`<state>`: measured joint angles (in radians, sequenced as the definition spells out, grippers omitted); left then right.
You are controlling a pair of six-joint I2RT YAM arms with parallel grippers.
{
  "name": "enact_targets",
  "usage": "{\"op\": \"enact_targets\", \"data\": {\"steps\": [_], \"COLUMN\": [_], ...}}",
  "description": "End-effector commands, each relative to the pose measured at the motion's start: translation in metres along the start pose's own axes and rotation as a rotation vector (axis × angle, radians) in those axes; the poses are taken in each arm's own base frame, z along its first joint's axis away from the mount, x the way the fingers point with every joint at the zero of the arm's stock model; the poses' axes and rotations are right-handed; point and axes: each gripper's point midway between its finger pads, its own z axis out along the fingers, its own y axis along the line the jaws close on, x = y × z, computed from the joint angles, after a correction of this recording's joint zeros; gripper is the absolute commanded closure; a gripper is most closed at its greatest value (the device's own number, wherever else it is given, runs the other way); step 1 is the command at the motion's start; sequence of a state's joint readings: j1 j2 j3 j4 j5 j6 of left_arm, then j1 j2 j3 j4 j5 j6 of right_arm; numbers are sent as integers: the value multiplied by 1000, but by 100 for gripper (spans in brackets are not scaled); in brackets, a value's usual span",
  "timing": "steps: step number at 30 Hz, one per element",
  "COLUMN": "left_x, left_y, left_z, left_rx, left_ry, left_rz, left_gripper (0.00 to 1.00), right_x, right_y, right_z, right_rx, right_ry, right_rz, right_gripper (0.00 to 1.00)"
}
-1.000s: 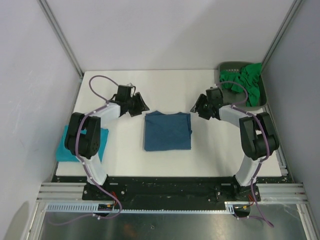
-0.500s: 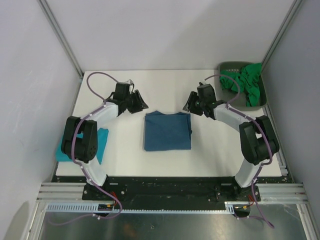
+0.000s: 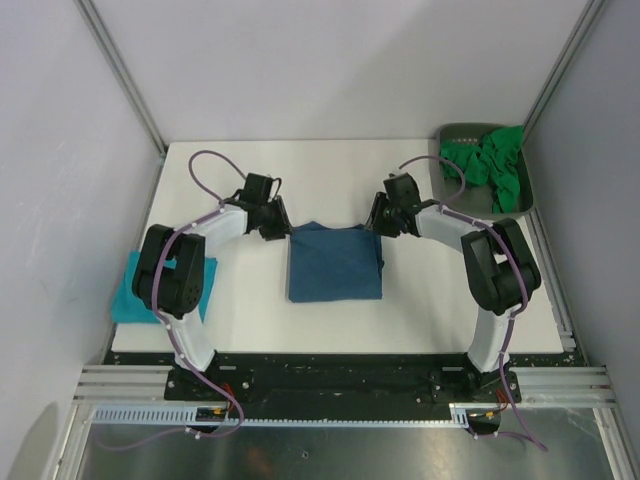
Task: Fold and stack the t-shirts
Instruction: Fold the long partially folded tshirt into a neat square
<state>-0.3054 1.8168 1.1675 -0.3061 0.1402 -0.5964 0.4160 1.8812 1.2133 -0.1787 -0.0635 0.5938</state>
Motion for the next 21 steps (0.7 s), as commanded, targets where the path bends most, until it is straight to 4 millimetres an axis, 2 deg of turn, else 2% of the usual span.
{"op": "enact_targets", "data": {"steps": [1,12,16,18,21], "left_x": [-16,-15,-16,-18,-19], "left_y": [-6,-12,-18,-22,-28], "left_z": [-1,10,13,14,11], "left_rx": [-12,-4,10,17,33], "left_ry": [-42,-19,-15,-16,-21], "left_rz": [24,33,37,40,48], "left_gripper": [63,70,77,84,96], "right_x": [-13,-8,-10,-11,-15], "right_y": [10,2,3,4,7], "right_z": [0,11,15,16,13], "right_rx": [-3,41,38,36,35], "right_ry": [-35,-11,-12,-13,-18], "right_rz": [-15,-22,-25,-28,-33], "right_gripper": [59,61,62,67,84]}}
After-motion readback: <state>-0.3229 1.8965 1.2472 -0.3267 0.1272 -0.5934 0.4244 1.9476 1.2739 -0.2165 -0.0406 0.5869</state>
